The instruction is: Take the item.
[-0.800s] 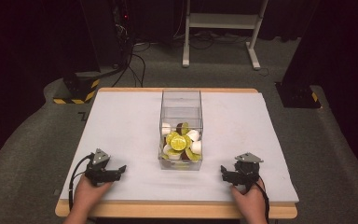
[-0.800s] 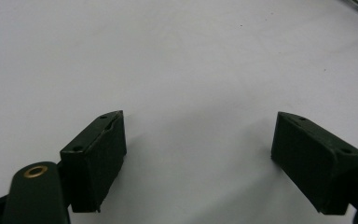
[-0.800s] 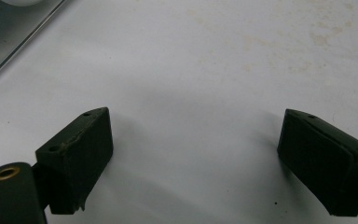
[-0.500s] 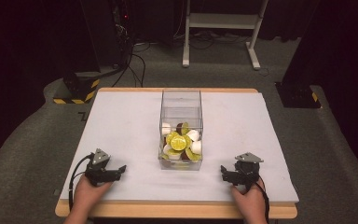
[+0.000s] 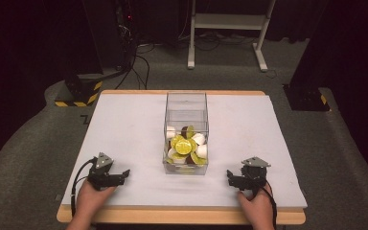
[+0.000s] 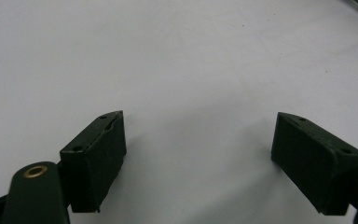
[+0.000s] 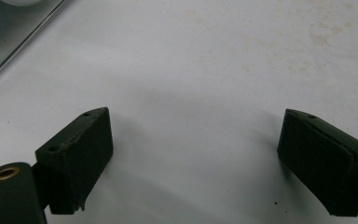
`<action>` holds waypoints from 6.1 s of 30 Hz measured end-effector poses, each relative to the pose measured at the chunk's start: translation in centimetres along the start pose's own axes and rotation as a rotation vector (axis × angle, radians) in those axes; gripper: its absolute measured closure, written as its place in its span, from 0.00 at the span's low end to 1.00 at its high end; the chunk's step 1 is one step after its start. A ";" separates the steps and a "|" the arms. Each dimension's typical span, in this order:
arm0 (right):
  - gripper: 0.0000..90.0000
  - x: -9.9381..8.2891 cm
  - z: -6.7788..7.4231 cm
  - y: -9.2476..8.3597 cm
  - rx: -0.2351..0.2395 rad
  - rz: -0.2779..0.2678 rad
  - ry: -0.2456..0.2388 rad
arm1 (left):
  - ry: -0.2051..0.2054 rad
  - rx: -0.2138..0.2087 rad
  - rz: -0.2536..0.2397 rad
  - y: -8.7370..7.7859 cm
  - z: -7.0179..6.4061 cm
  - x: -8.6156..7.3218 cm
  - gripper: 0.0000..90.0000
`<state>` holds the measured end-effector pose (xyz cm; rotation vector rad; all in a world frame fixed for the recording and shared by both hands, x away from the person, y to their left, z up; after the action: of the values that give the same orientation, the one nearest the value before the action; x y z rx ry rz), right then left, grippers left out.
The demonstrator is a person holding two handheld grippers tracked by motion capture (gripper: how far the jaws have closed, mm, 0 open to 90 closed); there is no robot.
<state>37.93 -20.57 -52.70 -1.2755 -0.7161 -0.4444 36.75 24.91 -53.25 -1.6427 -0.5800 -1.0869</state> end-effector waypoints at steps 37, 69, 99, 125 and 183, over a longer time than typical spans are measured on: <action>0.11 0.0 0.0 0.0 0.001 0.002 0.001 | 0.023 -0.092 -0.054 -1.1 -1.7 1.0 0.16; 0.11 0.0 0.0 0.0 0.001 0.003 0.002 | -0.004 -0.207 -0.184 -3.0 -4.6 3.4 0.17; 0.12 0.0 0.0 0.0 0.002 0.003 0.002 | 0.060 -0.320 -0.217 -2.8 -8.9 6.1 0.18; 0.12 0.0 0.0 0.0 0.002 0.003 0.002 | 0.082 -0.372 -0.247 -2.0 -11.2 8.0 0.19; 0.12 0.0 0.0 0.0 0.002 0.002 0.001 | 0.090 -0.434 -0.212 3.8 -15.6 11.9 0.22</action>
<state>37.95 -20.58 -52.69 -1.2737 -0.7141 -0.4421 39.68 7.52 -43.98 -1.9190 -0.4886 -1.5153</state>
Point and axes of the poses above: each handheld gripper's, and its own axes: y roughly forward along the jaws, x roughly out of its top, z roughly to its left, the point moved 3 cm from there along y, roughly forward along the jaws, and after that the axes turned 12 degrees about y, right-handed, at the moved point
